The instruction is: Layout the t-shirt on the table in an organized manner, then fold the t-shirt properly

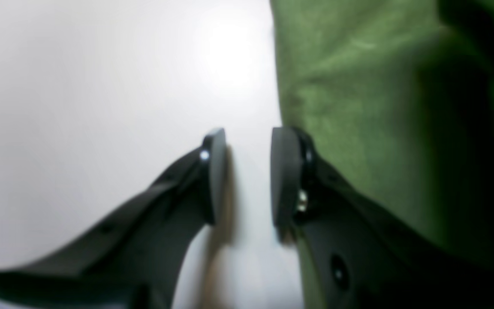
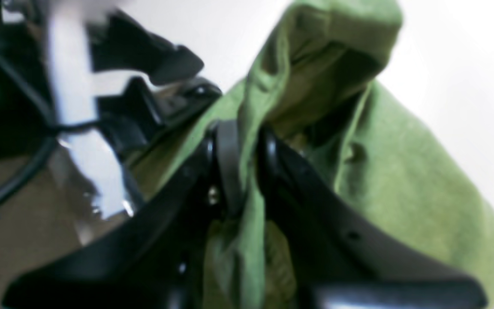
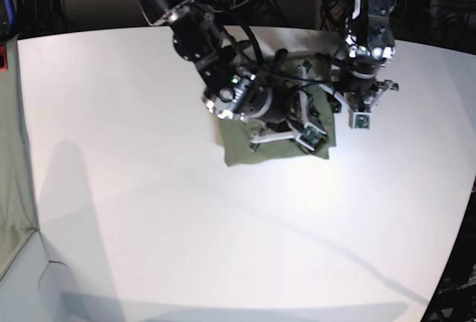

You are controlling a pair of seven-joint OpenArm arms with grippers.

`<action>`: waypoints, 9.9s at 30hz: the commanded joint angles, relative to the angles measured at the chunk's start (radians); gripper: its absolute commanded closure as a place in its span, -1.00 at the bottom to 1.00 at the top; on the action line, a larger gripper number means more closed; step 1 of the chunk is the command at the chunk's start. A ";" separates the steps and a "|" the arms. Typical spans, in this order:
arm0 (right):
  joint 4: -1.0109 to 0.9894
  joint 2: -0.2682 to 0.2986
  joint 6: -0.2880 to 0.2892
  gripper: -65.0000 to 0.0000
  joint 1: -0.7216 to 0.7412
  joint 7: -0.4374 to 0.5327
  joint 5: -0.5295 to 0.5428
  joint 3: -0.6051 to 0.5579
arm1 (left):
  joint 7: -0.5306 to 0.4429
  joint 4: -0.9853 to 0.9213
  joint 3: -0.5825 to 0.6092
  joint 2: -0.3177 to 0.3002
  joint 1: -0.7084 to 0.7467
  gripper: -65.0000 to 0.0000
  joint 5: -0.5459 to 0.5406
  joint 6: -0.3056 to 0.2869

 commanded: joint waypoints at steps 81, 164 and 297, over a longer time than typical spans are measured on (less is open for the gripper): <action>0.204 0.067 0.001 1.00 -0.131 0.059 0.015 0.304 | -0.022 0.172 -0.341 -0.017 0.142 0.46 0.000 0.000; 0.276 0.180 0.110 1.00 -0.232 0.027 0.013 0.352 | -0.016 -0.242 -0.292 0.077 -0.044 -0.63 -0.542 -0.439; 0.345 0.122 0.115 1.00 -0.284 0.037 0.018 0.812 | -0.122 -0.089 0.063 -0.015 -0.458 -0.64 0.507 -0.623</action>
